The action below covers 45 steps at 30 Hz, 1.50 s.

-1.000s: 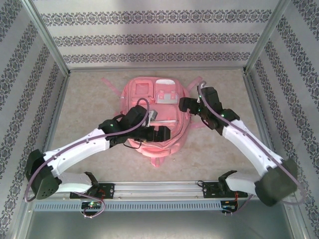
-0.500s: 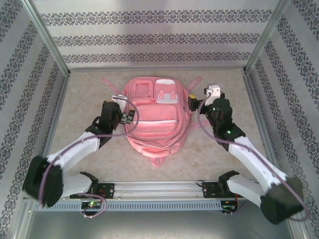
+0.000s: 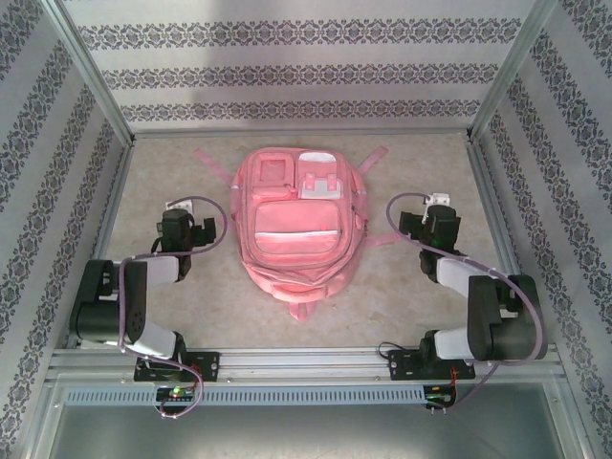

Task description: Pack books, pencil case, and school supplies into a backpack

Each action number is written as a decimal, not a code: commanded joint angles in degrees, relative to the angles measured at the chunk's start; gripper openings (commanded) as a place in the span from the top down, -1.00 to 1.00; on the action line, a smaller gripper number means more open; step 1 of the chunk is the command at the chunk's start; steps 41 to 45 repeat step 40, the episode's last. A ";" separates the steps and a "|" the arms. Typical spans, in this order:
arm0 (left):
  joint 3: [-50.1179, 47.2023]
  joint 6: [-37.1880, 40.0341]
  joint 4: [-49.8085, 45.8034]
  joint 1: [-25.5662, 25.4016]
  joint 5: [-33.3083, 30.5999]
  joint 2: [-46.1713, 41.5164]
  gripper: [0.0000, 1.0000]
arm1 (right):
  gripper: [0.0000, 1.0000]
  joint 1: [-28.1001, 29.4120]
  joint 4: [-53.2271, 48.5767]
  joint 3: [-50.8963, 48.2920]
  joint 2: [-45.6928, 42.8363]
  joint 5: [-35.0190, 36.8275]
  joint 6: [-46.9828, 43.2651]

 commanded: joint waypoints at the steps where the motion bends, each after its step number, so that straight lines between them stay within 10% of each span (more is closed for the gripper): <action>1: -2.68 2.27 14.06 0.27 6.75 2.28 -0.99 | -0.96 -0.83 19.55 -4.07 2.91 -8.39 1.84; 4: -2.97 3.50 15.46 0.08 9.42 2.42 -0.99 | -0.96 -0.25 36.71 -8.65 10.16 -16.83 -0.93; 11: -2.78 3.21 16.18 0.70 10.70 3.04 -0.99 | -0.96 0.87 20.45 -2.24 7.32 -10.03 -0.91; 45: -2.81 3.38 16.04 0.52 10.36 3.03 -0.99 | -0.96 2.25 21.41 -2.59 7.44 -7.34 -1.90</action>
